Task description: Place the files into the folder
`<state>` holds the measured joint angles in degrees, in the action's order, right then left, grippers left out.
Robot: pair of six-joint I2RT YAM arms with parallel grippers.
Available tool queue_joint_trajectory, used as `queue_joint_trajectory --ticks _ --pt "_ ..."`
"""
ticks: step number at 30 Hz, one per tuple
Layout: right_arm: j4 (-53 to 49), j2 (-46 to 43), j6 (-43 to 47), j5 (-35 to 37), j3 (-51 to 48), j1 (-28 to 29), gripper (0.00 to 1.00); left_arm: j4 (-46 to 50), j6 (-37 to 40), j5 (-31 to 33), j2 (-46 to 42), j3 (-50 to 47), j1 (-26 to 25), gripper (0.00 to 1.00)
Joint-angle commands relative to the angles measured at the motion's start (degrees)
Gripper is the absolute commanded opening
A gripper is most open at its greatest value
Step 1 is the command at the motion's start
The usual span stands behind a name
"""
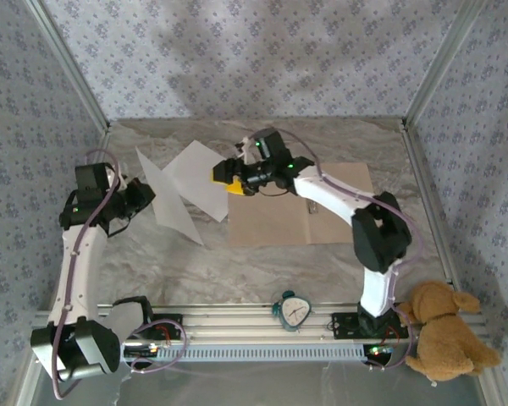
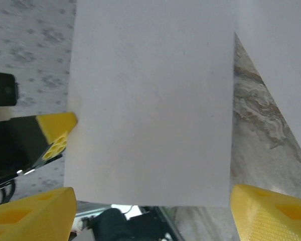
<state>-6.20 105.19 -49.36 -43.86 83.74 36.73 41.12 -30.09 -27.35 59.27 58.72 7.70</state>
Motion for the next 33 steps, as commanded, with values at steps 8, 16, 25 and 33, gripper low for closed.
queue_joint_trajectory --ticks 8,16,25,33 --pt "18.25 -14.88 -20.90 -6.84 -22.26 -4.92 0.84 8.60 -2.09 -11.79 4.93 13.94 -3.23 0.07" --pt "30.69 -25.14 -34.65 -7.47 -36.11 -9.97 0.90 6.69 -7.43 -15.32 9.25 23.56 -11.54 0.07" --pt "50.55 -28.47 -49.60 -6.84 -44.40 -13.62 0.95 -0.86 -16.04 -17.04 12.38 30.39 -20.67 0.06" --pt "55.61 -28.23 -53.74 -7.85 -45.21 -13.79 0.95 -10.19 -24.16 -16.79 14.16 33.18 -28.60 0.04"
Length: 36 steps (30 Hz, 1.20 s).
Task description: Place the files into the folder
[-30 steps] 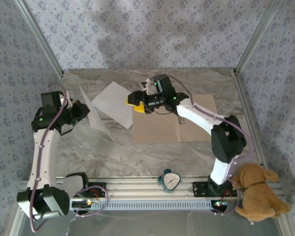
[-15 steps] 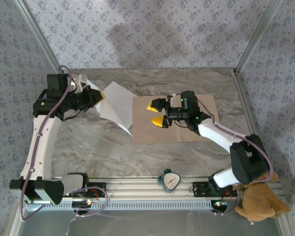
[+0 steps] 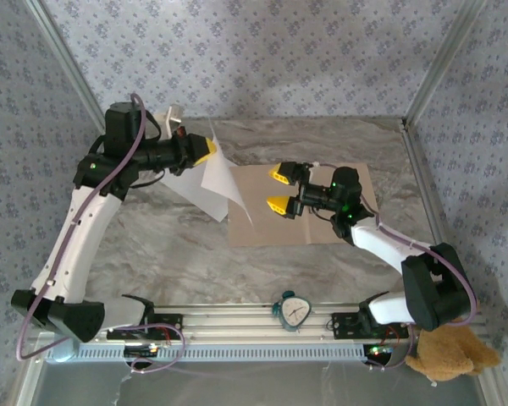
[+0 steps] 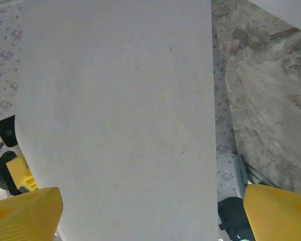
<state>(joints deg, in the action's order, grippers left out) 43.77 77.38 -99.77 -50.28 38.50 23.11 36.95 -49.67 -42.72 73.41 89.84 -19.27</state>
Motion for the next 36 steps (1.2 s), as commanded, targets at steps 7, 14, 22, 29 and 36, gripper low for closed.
queue_joint_trajectory --ticks 7,14,22,29,36 --pt "17.54 2.41 -10.24 -0.77 0.59 -0.09 0.95 -14.19 -10.27 -4.06 0.26 1.72 -4.24 0.03" --pt "25.73 6.36 -15.87 -0.69 2.33 1.20 0.94 -14.51 -10.69 -4.27 -2.13 -1.41 -4.89 0.02" --pt "32.34 6.80 -21.21 -1.49 4.55 0.01 0.89 -10.40 -10.55 -8.19 -5.97 -9.36 -1.11 0.01" --pt "33.65 6.61 -21.45 -2.69 3.95 -0.64 0.78 -5.78 -8.47 -13.90 -8.81 -13.12 4.99 0.01" --pt "33.36 6.41 -19.82 -6.18 4.90 -0.57 0.74 -4.67 -4.99 -16.87 -8.68 -13.02 5.45 0.01"
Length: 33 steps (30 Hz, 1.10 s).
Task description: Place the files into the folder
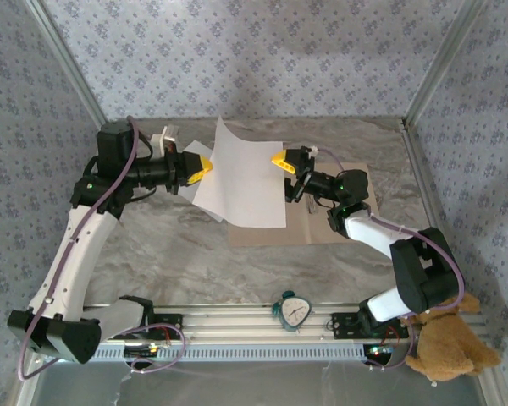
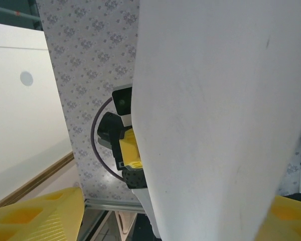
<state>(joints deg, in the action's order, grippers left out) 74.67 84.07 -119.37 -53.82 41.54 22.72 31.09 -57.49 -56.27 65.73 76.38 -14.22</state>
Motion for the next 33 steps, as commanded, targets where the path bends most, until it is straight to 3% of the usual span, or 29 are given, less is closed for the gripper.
queue_joint_trajectory --ticks 1,15,33 --pt "2.41 -0.40 -0.01 -2.85 1.88 -0.19 0.73 1.30 3.20 -3.59 -0.92 0.52 0.38 0.01" --pt "-19.96 -7.19 15.92 -6.51 2.40 -0.11 0.61 -3.71 2.59 -2.80 -2.21 -0.41 0.77 0.01" --pt "-21.95 -9.99 16.36 -5.06 3.39 -0.97 0.44 -9.08 0.19 3.05 -7.31 -3.96 -0.02 0.00"
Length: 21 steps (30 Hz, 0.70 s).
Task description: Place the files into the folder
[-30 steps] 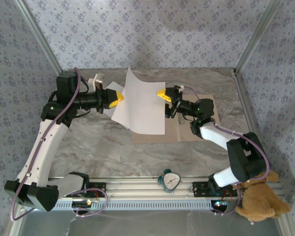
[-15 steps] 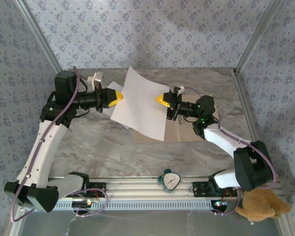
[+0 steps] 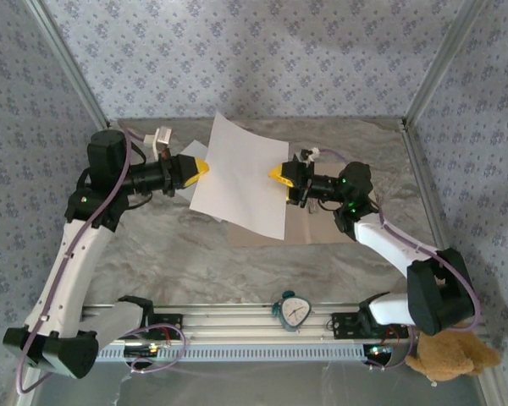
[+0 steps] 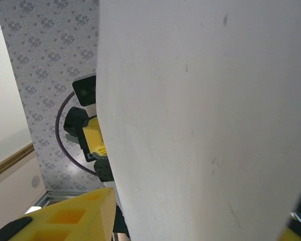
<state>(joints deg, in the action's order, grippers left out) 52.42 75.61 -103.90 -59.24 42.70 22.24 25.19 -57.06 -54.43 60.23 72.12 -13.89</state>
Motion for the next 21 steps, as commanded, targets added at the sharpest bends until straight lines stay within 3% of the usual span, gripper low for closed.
queue_joint_trajectory --ticks 1,21 --pt "0.33 -1.62 0.85 0.35 2.37 -0.58 0.44 -3.60 -0.37 1.44 -2.15 0.23 -0.35 0.00" --pt "0.96 -2.05 1.69 0.79 0.96 -0.70 0.41 -15.79 -6.20 2.36 -2.79 -3.51 -5.33 0.00"
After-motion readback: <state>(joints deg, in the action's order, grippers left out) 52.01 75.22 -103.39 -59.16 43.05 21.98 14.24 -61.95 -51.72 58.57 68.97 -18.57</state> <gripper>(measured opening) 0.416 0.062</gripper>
